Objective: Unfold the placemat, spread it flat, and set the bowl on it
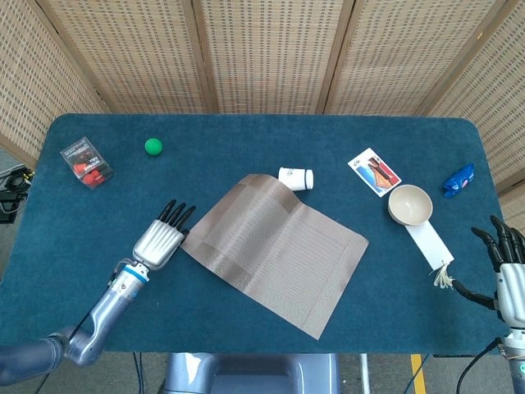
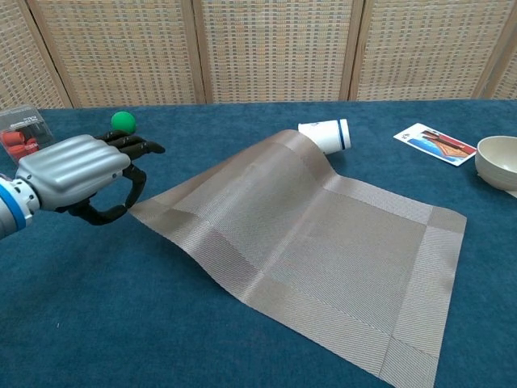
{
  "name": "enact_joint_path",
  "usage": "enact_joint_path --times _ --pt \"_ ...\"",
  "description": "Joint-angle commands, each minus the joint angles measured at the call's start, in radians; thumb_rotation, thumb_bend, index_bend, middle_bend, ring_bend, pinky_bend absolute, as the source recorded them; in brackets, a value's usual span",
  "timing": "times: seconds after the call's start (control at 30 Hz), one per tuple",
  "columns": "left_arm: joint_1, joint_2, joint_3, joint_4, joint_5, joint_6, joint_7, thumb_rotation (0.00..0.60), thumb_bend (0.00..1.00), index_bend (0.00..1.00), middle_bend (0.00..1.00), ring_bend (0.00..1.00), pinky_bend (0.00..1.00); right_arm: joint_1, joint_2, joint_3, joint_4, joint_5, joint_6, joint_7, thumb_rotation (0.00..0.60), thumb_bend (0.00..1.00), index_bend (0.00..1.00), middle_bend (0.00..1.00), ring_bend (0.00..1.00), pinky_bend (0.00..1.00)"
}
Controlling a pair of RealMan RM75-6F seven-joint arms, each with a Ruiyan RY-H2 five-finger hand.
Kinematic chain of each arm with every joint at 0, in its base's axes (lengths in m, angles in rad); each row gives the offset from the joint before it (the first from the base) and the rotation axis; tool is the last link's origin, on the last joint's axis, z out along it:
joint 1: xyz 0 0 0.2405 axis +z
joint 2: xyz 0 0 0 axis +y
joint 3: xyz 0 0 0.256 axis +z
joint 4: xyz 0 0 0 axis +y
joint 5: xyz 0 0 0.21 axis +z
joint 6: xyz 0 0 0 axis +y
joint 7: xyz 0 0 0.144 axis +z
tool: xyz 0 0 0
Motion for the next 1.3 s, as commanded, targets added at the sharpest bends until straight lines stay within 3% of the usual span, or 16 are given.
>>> enact_joint_path --times 0.03,0.37,0.97,1.3 --pt "0.027 0.03 0.039 -0.044 0.045 0.024 -0.014 0.6 0.58 0.65 0.0 0.0 0.0 -0.002 0.002 -0.001 -0.003 -0.002 0.004 -0.002 0.6 0.12 0.2 0.0 0.0 0.0" --pt "0.07 0.11 0.113 -0.137 0.142 0.063 -0.043 0.6 0.58 0.65 0.0 0.0 0.0 -0.007 0.006 -0.003 -0.011 -0.009 0.014 -0.004 0.6 0.12 0.2 0.0 0.0 0.0" --pt "0.093 0.237 0.194 -0.333 0.291 0.064 -0.06 0.6 0.58 0.66 0.0 0.0 0.0 -0.012 0.008 -0.008 -0.021 -0.019 0.022 -0.008 0.6 0.12 0.2 0.0 0.0 0.0" --pt "0.108 0.266 0.236 -0.388 0.355 0.051 -0.061 0.6 0.58 0.67 0.0 0.0 0.0 -0.015 0.011 -0.013 -0.027 -0.028 0.028 -0.008 0.6 0.12 0.2 0.0 0.0 0.0"
